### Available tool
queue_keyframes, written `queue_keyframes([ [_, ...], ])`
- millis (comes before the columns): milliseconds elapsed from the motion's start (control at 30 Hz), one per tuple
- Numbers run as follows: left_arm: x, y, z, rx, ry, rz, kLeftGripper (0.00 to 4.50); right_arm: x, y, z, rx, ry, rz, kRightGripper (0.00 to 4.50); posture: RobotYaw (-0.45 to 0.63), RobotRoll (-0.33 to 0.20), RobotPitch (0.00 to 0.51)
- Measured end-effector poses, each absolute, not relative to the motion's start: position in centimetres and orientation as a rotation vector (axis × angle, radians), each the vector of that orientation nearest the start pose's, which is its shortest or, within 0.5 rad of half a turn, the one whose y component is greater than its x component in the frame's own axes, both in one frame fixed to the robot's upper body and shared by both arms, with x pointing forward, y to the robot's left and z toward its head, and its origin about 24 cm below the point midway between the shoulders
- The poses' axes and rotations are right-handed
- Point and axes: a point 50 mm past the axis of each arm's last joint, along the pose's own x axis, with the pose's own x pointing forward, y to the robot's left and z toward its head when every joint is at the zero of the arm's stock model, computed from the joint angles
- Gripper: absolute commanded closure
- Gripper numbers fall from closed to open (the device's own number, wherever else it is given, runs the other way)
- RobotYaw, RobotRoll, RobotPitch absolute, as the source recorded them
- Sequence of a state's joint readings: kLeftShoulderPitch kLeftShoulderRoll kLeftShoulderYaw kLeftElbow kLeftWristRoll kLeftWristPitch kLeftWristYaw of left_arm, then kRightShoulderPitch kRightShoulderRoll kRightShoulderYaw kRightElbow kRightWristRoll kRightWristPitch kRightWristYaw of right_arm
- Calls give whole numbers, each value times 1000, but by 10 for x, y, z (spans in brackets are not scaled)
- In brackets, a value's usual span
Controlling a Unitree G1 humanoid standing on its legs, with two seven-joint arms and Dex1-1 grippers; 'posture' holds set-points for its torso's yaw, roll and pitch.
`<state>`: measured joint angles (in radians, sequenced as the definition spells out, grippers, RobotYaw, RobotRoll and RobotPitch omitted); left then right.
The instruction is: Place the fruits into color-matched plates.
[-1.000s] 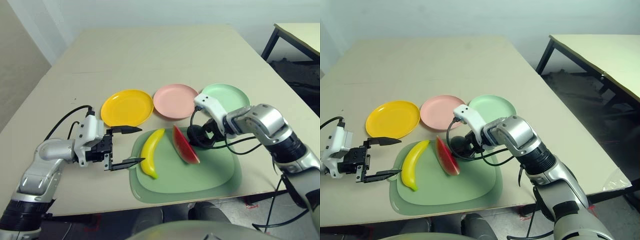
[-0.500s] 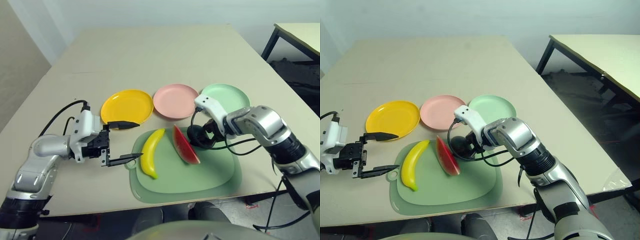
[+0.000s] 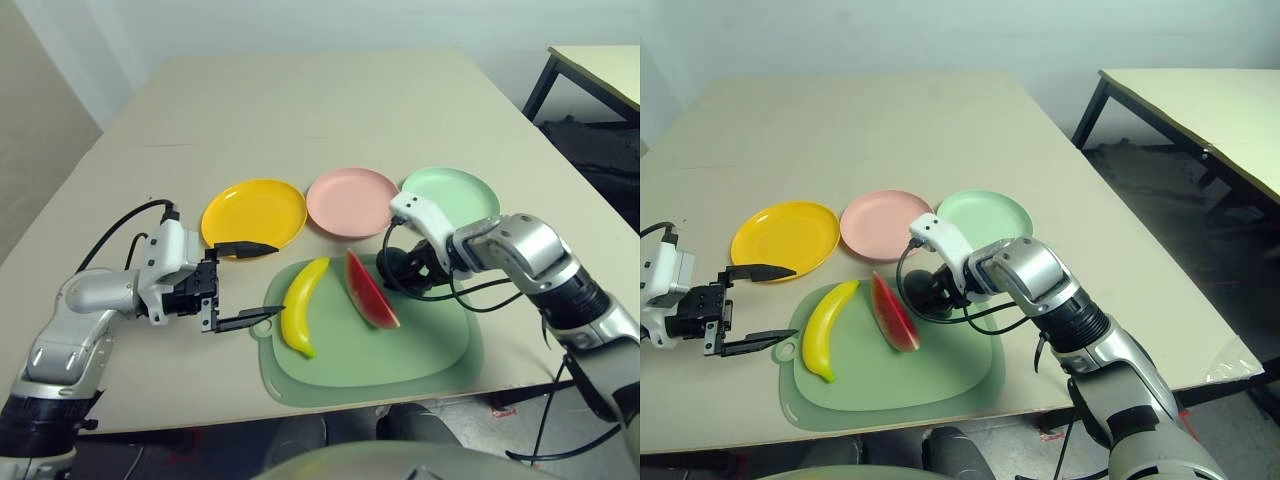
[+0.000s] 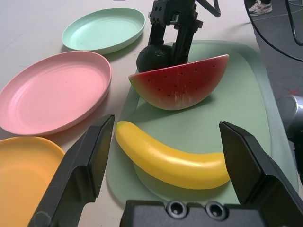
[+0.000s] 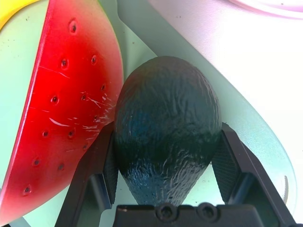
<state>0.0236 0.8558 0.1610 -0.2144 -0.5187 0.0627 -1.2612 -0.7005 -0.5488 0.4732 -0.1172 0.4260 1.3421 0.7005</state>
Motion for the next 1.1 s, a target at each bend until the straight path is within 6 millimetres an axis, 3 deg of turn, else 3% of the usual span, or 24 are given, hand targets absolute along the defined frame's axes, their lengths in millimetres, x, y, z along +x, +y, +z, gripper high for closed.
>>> queue_keyframes([
  [167, 213, 240, 144, 421, 62, -1242, 0, 285, -117, 121, -329, 930, 972, 1558, 74, 0, 10],
  [367, 215, 240, 146, 425, 52, -1240, 0, 301, -122, 179, -394, 805, 975, 1558, 62, 0, 7],
  [500, 218, 240, 146, 422, 43, -1235, 0, 327, -134, 215, -421, 696, 898, 1558, 53, 0, 3],
  [567, 219, 239, 146, 419, 39, -1236, 0, 342, -145, 223, -434, 655, 840, 1558, 53, 0, 2],
  [767, 222, 236, 145, 419, 27, -1244, 0, 383, -175, 194, -451, 691, 651, 1558, 74, 0, 0],
  [1100, 215, 239, 140, 408, 45, -1224, 0, 395, -184, 151, -553, 797, 628, 1558, 104, 0, 0],
])
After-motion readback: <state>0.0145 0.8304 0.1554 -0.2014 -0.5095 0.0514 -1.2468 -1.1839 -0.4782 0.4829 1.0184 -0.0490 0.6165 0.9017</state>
